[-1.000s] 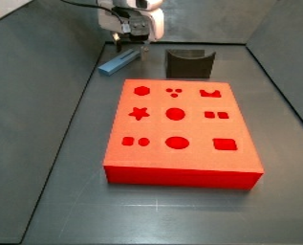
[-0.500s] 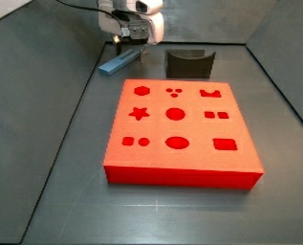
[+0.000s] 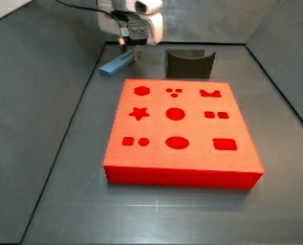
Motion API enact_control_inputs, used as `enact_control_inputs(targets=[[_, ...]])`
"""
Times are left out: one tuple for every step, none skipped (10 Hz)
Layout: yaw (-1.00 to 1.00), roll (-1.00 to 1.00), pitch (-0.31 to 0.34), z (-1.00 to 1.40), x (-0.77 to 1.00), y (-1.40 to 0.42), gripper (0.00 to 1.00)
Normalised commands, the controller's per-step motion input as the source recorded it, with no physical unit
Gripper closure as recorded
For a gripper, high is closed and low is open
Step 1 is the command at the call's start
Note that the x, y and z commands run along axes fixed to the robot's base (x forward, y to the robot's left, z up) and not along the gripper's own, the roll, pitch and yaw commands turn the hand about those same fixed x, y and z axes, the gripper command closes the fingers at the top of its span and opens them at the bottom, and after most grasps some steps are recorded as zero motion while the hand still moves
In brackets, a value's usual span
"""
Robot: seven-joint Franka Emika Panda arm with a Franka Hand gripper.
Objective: Pick up the double-square object. Move up. Place the double-square object on the fixture. Regrasp the double-square object. Move to above the board. Insert the double-square object.
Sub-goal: Pick up the double-square object.
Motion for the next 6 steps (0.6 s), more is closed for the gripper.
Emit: enact_control_inputs(targets=[[0.0, 0.0, 0.0, 0.0, 0.0, 0.0, 1.0], [0.0, 0.0, 0.0, 0.0, 0.0, 0.0, 1.0], [0.0, 0.0, 0.0, 0.0, 0.0, 0.0, 1.0], [0.0, 0.0, 0.0, 0.0, 0.0, 0.0, 1.0], [0.0, 0.0, 0.0, 0.0, 0.0, 0.0, 1.0], [0.0, 0.0, 0.0, 0.0, 0.0, 0.0, 1.0]])
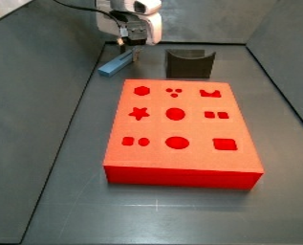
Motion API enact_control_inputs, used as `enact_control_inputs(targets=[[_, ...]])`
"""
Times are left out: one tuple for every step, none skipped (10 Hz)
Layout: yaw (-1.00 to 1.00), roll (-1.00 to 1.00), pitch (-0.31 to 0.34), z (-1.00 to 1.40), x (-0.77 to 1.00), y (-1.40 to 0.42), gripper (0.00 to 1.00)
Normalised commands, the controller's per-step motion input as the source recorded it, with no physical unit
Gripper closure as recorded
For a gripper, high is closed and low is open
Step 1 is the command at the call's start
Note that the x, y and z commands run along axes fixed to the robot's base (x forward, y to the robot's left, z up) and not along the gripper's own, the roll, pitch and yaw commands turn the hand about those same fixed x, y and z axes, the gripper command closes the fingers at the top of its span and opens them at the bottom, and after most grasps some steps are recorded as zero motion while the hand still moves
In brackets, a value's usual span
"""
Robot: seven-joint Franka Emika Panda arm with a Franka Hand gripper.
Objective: Pick up the double-square object. Move up. Place the double-square object on the fixture. Regrasp the double-square object. Move to above the board. Insert the double-square object.
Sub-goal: Pick up the double-square object, then move up, then place the double-square object on the fixture.
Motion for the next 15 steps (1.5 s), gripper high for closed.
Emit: enact_control_inputs(targets=[[0.0, 0.0, 0.0, 0.0, 0.0, 0.0, 1.0], [0.0, 0.0, 0.0, 0.0, 0.0, 0.0, 1.0], [0.0, 0.0, 0.0, 0.83, 0.0, 0.0, 1.0], [-0.05, 0.0, 0.011, 0.83, -0.05, -0.01, 1.0], [-0.06, 0.01, 0.021, 0.75, -0.08, 0.0, 1.0], [-0.06, 0.04, 0.034, 0.64, -0.06, 0.0, 1.0], [-0.05, 0.05, 0.074, 0.48, -0.03, 0.0, 1.0], [-0.04, 0.06, 0.097, 0.37, -0.02, 0.0, 1.0], [-0.02, 0.08, 0.108, 0.25, -0.02, 0.0, 1.0], [0.0, 0.0, 0.0, 1.0, 0.0, 0.0, 1.0], [0.02, 0.01, 0.001, 1.0, 0.0, 0.0, 1.0], [0.01, 0.03, 0.016, 1.0, -0.01, 0.0, 1.0], [0.01, 0.05, 0.046, 1.0, -0.02, 0.0, 1.0], [0.0, 0.07, 0.065, 1.0, -0.02, 0.0, 1.0], [0.01, 0.09, 0.08, 1.0, -0.02, 0.0, 1.0]])
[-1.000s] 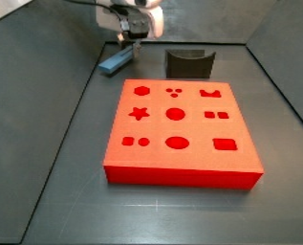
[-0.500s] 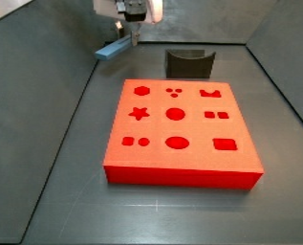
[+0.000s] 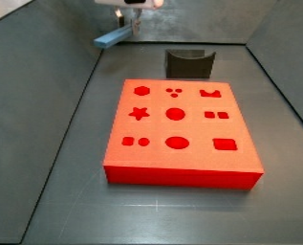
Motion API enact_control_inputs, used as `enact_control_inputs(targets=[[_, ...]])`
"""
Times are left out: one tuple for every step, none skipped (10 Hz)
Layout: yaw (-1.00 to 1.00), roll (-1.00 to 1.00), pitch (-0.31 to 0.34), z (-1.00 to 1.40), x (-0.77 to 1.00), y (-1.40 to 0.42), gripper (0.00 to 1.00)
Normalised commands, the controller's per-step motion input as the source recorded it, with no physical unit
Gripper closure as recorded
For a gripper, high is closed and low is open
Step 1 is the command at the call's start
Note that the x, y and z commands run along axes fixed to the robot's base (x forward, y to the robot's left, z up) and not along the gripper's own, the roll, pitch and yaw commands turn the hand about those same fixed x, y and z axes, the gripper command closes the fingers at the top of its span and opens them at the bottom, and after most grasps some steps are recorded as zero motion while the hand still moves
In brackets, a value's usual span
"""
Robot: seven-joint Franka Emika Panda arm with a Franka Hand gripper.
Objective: Pick up the double-square object. Move up. Place the double-square object on the fixture. Regrasp the double-square object. Move to above the board. Insert the double-square object.
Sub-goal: Place the double-square object on the fixture.
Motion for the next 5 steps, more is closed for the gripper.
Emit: enact_control_inputs(targets=[[0.02, 0.1, 0.093, 1.0, -0.03, -0.01, 1.0], [0.02, 0.12, 0.1, 1.0, -0.03, -0.01, 1.0], [0.03, 0.12, 0.101, 1.0, -0.03, -0.01, 1.0], [0.02, 0.11, 0.093, 1.0, -0.04, 0.0, 1.0], [0.02, 0.1, 0.084, 0.97, -0.04, 0.0, 1.0]])
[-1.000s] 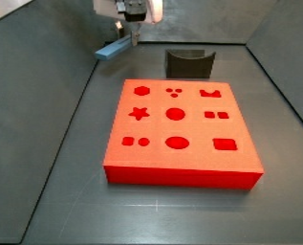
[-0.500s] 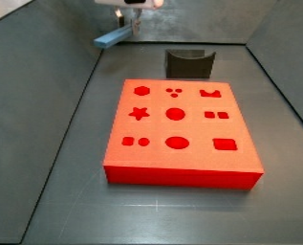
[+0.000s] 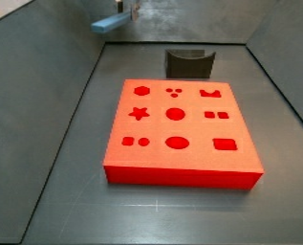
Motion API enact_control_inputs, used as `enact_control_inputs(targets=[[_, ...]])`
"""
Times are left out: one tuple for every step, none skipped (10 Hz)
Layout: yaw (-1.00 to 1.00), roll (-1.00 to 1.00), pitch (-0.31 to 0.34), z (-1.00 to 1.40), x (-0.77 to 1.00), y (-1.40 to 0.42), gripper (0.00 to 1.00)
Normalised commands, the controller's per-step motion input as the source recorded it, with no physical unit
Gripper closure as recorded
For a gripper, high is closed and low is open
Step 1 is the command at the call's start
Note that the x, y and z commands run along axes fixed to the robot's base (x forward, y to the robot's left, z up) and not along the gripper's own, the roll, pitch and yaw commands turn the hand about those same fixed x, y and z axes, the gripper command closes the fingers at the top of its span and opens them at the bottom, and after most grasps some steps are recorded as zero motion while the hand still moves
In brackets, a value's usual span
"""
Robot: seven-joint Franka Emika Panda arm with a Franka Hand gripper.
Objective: Pick up the double-square object. Move up. Place the double-square object on the fixture. Regrasp the double-square object. Move to above the board. Insert the double-square object.
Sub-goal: Place the double-square object on the fixture.
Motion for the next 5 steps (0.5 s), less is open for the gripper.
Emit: enact_control_inputs(targets=[[0.02, 0.09, 0.082, 0.82, -0.03, 0.0, 1.0], [0.02, 0.09, 0.084, 0.69, -0.02, 0.0, 1.0], [0.02, 0.09, 0.089, 0.56, -0.02, 0.0, 1.0], [0.02, 0.08, 0.094, 0.43, -0.01, 0.0, 1.0], [0.02, 0.08, 0.102, 0.25, -0.01, 0.01, 1.0]])
